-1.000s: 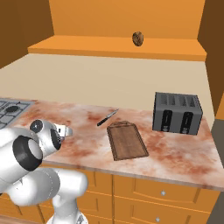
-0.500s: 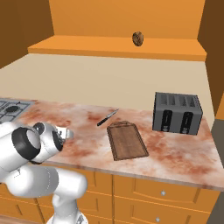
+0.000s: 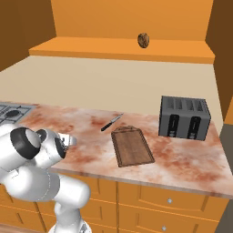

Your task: Pick the bread, place it on the cutting board, pick the jam, place it on the counter, and close the cabinet.

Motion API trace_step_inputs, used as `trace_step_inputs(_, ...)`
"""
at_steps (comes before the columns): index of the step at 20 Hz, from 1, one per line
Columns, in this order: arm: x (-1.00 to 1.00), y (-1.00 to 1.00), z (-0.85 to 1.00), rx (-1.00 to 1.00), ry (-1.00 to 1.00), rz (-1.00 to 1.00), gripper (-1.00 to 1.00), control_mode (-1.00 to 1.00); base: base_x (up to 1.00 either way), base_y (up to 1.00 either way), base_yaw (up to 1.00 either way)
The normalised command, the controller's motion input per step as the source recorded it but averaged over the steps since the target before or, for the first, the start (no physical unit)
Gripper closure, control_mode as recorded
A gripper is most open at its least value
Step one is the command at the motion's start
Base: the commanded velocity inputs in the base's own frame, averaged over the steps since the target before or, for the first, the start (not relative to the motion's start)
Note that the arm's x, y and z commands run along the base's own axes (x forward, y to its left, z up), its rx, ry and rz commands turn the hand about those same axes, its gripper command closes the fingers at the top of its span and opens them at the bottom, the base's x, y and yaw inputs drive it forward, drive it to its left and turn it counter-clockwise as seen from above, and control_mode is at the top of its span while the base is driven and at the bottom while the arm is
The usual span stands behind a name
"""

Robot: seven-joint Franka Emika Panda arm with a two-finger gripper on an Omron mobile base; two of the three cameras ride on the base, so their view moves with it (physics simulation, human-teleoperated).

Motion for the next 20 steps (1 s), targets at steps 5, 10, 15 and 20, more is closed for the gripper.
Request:
trace_step_inputs(5,0.0,0.0,-0.17,0.0,0.0,0.0,1.0,-1.0,0.0,0.0,0.0)
trace_step_inputs(10,0.0,0.0,0.0,0.0,0.0,0.0,1.0,-1.0,0.0,0.0,0.0)
trace_step_inputs(15,0.0,0.0,0.0,0.0,0.0,0.0,-1.0,-1.0,0.0,0.0,0.0)
trace_step_inputs(20,0.0,0.0,0.0,0.0,0.0,0.0,-1.0,-1.0,0.0,0.0,0.0)
